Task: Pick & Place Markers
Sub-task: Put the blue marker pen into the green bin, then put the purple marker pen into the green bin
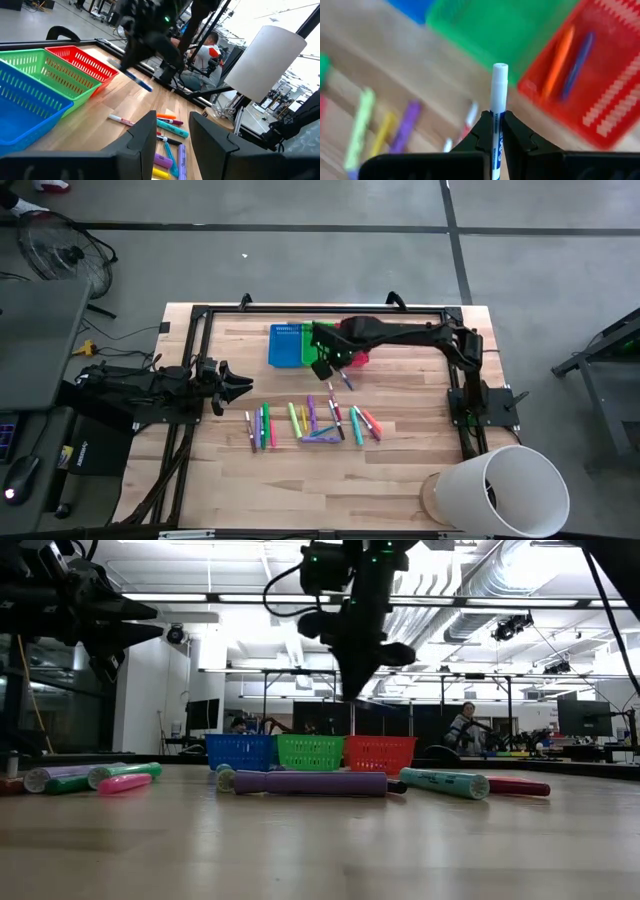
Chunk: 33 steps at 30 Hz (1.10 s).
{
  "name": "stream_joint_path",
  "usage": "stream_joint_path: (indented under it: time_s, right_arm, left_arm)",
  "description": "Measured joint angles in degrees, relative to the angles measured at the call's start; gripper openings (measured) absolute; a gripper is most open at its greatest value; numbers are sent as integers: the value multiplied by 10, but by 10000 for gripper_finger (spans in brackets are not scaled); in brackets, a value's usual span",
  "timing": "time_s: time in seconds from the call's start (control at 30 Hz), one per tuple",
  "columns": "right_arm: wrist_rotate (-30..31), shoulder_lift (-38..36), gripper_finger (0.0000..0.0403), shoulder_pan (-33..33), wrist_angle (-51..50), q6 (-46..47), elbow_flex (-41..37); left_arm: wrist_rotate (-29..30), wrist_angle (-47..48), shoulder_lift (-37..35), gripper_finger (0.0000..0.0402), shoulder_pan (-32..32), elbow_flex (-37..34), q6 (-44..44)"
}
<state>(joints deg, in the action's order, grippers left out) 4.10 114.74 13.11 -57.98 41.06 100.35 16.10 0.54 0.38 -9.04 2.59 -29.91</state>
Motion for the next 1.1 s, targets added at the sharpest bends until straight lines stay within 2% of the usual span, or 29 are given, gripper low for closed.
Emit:
stream_joint_path:
  time_s: [0.47,1.1]
  right_arm:
    - [4,8,1,57,158,39,1]
    - [-1,8,1,65,138,14,1]
  left_arm:
    - [0,0,0,115,0,0,0]
    - [0,0,0,115,0,0,0]
